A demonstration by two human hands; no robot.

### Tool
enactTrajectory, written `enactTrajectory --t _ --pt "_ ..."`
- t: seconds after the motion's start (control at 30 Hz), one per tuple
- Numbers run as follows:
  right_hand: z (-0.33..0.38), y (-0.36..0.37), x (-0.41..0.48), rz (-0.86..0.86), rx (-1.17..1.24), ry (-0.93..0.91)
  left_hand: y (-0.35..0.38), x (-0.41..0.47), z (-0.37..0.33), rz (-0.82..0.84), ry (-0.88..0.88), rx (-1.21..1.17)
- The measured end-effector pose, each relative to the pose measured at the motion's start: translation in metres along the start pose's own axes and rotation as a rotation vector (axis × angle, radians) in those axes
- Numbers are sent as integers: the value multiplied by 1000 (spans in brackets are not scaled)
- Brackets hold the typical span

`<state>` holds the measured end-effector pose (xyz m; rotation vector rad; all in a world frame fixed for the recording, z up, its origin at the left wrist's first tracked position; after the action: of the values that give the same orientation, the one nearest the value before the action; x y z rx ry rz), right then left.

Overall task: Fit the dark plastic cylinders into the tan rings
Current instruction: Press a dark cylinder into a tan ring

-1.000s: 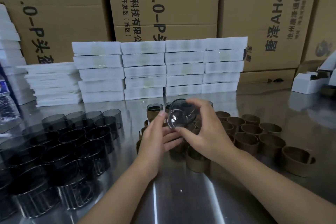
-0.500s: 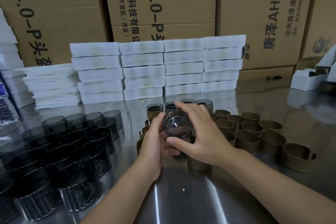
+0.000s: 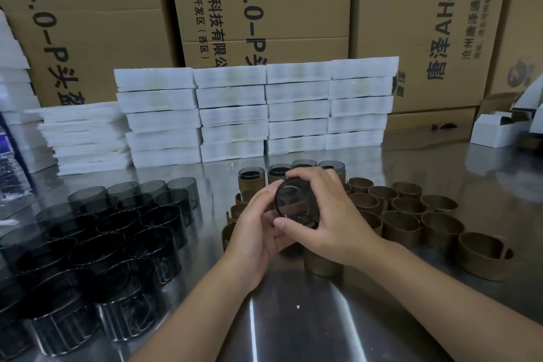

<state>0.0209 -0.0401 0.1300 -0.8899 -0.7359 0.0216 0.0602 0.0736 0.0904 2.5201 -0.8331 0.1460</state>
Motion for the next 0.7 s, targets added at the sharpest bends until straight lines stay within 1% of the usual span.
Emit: enactTrajectory --t 0.33,0.5,0.7 --pt "0 -3 0 -37 43 33 5 -1 1 55 -52 -63" --pt "0 -4 0 -82 44 36 8 -2 2 102 -64 -72" --pt "-1 -4 -1 -88 51 62 9 -2 2 125 -85 -44"
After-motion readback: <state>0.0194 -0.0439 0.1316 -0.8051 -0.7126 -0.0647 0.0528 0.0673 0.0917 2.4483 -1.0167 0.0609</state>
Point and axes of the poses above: each hand's wrist, its own x-axis towards the middle knuckle, its own y-axis out of the palm, z = x × y, the point moved 5 cm from there along x, towards the middle knuckle, and after that the axes turned 12 degrees about z, right-handed, at the moved point
